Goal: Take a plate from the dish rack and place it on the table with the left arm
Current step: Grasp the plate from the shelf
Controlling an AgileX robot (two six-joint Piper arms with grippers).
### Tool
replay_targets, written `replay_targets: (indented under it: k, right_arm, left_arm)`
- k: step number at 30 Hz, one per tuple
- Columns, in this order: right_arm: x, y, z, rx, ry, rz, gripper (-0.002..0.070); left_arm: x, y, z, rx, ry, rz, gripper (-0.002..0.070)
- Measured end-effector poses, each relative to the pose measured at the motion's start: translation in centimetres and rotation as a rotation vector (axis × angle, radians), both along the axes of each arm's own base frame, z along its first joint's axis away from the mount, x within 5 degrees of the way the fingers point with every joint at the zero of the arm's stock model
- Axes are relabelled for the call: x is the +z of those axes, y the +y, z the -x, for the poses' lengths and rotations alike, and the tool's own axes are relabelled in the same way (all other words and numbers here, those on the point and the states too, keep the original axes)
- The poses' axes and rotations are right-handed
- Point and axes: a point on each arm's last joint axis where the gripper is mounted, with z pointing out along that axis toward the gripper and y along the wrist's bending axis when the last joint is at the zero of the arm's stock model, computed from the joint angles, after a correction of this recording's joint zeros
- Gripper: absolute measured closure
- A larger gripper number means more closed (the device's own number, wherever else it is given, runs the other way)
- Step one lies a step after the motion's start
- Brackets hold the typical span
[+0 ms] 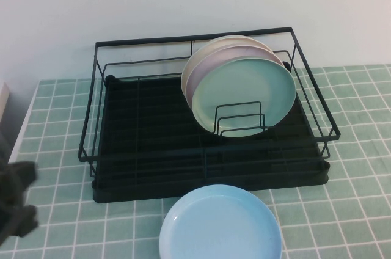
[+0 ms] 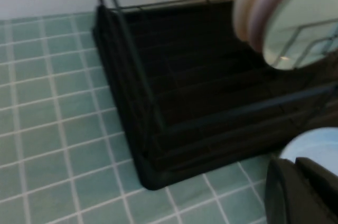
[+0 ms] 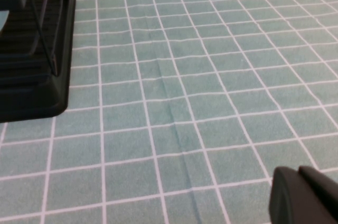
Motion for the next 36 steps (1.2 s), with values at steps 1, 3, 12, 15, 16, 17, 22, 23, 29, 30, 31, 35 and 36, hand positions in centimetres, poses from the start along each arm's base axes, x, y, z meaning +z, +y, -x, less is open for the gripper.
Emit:
replay_targets:
  k: [1, 3, 12, 15, 16, 17, 22, 23, 29, 30, 31, 35, 36]
  right_arm:
    - [0.0, 0.0, 0.0, 0.0, 0.0, 0.0, 0.0678]
    - [0.0, 0.0, 0.0, 0.0, 0.0, 0.0, 0.0678]
    - [0.0, 0.0, 0.0, 0.0, 0.0, 0.0, 0.0678]
    - [0.0, 0.0, 0.0, 0.0, 0.0, 0.0, 0.0678]
    - [0.0, 0.0, 0.0, 0.0, 0.0, 0.0, 0.0678]
    - [0.0, 0.0, 0.0, 0.0, 0.0, 0.0, 0.0678]
    - [0.0, 0.0, 0.0, 0.0, 0.0, 0.0, 0.0678]
    - [0.0, 0.0, 0.0, 0.0, 0.0, 0.0, 0.0678]
    - [0.0, 0.0, 0.0, 0.0, 0.0, 0.0, 0.0678]
    - [0.0, 0.0, 0.0, 0.0, 0.0, 0.0, 0.0678]
    - [0.0, 0.0, 0.0, 0.0, 0.0, 0.0, 0.0678]
    - [0.0, 0.0, 0.0, 0.0, 0.0, 0.0, 0.0678]
    - [0.0, 0.0, 0.0, 0.0, 0.0, 0.0, 0.0678]
  left_arm:
    - [-0.3, -0.3, -0.5, -0.052, 0.016, -0.007, 0.0678]
    - [-0.8, -0.9, -1.5, -0.124, 0.036, -0.002, 0.0678]
    - [-1.4, -2.1, -7.5, -0.192, 0.081, 0.182, 0.0496]
    - [-0.5, -3.1, -9.5, -0.261, 0.027, 0.155, 0.0335]
    - [-0.2, -3.6, -10.2, -0.294, 0.006, 0.139, 0.0294]
    - [0.2, -4.2, -10.7, -0.331, -0.017, 0.12, 0.0271]
    - [1.6, -7.8, -13.0, -0.477, -0.149, -0.012, 0.0223]
    - [1.7, -8.6, -13.5, -0.497, -0.181, -0.05, 0.0219]
    - [0.5, -12.5, -15.6, -0.534, -0.315, -0.303, 0.0218]
    - [0.1, -13.1, -15.9, -0.527, -0.321, -0.335, 0.0218]
    - [-0.4, -13.7, -16.1, -0.522, -0.323, -0.361, 0.0218]
    - [-1.8, -15.5, -16.8, -0.489, -0.305, -0.406, 0.0218]
    - [-2.0, -15.9, -16.9, -0.48, -0.302, -0.409, 0.0218]
